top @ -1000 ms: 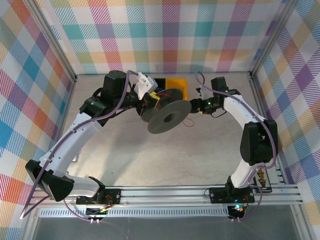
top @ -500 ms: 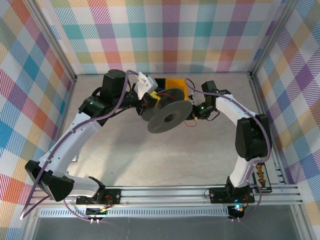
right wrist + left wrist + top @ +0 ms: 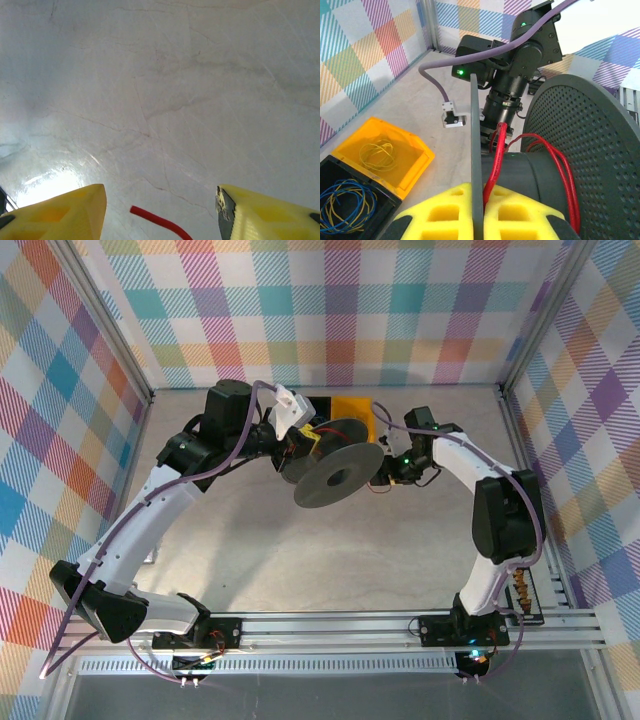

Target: Wrap the cables

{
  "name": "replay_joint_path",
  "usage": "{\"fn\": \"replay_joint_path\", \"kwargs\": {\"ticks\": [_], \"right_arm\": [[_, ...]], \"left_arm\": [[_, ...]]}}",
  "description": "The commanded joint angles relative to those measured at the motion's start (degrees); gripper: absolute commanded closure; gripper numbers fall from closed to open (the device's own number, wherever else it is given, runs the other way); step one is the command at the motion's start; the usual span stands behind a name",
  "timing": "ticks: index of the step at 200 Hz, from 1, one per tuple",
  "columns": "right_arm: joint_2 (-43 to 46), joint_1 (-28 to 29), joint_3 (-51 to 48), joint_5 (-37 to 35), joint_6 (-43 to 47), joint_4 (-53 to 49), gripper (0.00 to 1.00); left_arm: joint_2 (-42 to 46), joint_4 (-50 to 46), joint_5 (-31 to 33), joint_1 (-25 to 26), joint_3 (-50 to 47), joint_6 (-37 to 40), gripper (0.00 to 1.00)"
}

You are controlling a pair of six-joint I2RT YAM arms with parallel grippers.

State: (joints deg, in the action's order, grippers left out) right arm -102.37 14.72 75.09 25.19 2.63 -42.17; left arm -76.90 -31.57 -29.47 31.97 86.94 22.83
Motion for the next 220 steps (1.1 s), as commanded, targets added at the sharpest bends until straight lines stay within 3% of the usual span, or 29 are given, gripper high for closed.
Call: {"fn": "replay_joint_path", "kwargs": {"ticks": [1,23,45,101,149,168,220], "right_arm": [[3.25,0.31,-1.54,2.05,1.21,-0.94,0.40],[4.26,0.31,-2.49,2.32,1.32,-1.07,0.42],[4.50,0.28,-3.28,2.06,1.32,-1.02,0.51],[3.75,0.31,-4.66,2.44,1.14,-0.46,0.59],[4.70,0.29,-6.07,0.74,0.27,1.51,0.83],[6.69,0.31,-7.99,-2.36,-0.94,4.45,1.00],[14.40,-1.89,-14.17,-10.36,-5.26,11.32,1.00]], "left_arm": [[0.44,2.27,-1.16,0.11,3.17,0.90,1.00],[0.26,2.22,-1.07,0.11,3.30,0.90,1.00],[0.26,2.37,-1.11,0.11,3.28,0.81,1.00],[0.59,2.22,-0.55,0.11,3.58,0.90,1.00],[0.35,2.64,-0.84,0.11,3.68,0.60,1.00],[0.22,3.19,-0.23,0.11,3.30,-0.42,1.00],[-0.40,11.62,-2.40,-3.39,1.20,-11.31,1.00]]}}
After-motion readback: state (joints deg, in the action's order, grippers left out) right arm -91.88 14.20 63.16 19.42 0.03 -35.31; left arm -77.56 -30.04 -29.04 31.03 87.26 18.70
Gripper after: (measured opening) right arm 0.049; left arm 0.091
